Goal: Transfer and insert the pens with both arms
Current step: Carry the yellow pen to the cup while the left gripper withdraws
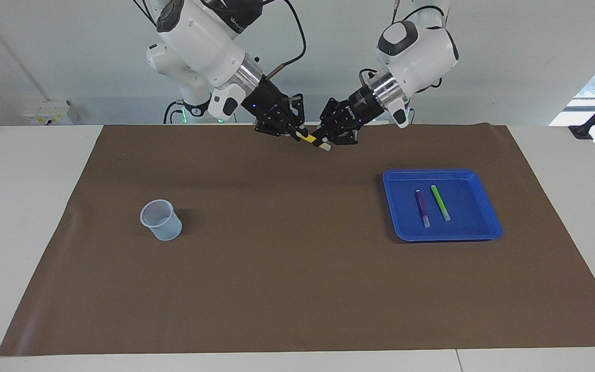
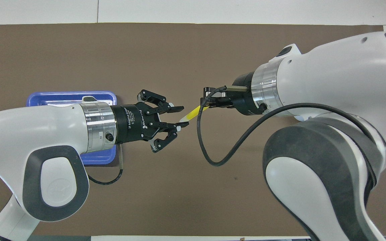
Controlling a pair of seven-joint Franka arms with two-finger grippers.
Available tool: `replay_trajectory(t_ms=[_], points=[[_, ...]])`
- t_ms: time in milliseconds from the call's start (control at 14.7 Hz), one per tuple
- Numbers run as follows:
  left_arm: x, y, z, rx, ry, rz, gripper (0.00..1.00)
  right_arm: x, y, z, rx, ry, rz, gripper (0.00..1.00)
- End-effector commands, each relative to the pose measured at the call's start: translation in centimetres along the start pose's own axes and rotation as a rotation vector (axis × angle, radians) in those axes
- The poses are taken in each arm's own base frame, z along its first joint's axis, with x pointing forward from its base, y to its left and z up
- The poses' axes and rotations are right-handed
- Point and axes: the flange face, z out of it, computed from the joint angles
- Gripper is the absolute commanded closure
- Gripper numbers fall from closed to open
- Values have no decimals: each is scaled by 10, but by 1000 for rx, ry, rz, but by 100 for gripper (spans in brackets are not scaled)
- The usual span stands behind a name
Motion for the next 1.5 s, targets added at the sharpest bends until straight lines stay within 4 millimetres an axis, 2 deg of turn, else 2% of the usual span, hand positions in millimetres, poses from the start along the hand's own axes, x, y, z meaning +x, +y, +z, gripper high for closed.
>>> replay_trajectory(t_ms=[0, 136, 273, 545, 750, 954, 1022, 1295, 1431], points=[[2, -8, -9, -12, -14, -7, 0, 13, 35, -17, -58, 43, 33, 100], [1, -10, -11, -11, -14, 8, 0, 20, 61, -25, -147, 77, -7, 100], [12, -9, -12, -14, 6, 7, 0, 22, 92, -29, -231, 87, -64, 100], [40, 5, -26, -49, 104, 147, 0, 26, 175, -39, -351, 136, -199, 100], [63, 18, -44, -28, 152, 319, 0, 28, 227, -54, -401, 145, -309, 100], [97, 41, -70, 27, 212, 501, 0, 25, 267, -66, -447, 134, -342, 100], [107, 46, -75, 36, 221, 552, 0, 21, 279, -64, -455, 127, -341, 100], [167, 75, -100, 135, 322, 776, 0, 5, 319, -52, -479, 126, -351, 100], [193, 89, -109, 202, 382, 915, 0, 1, 330, -43, -491, 140, -363, 100]])
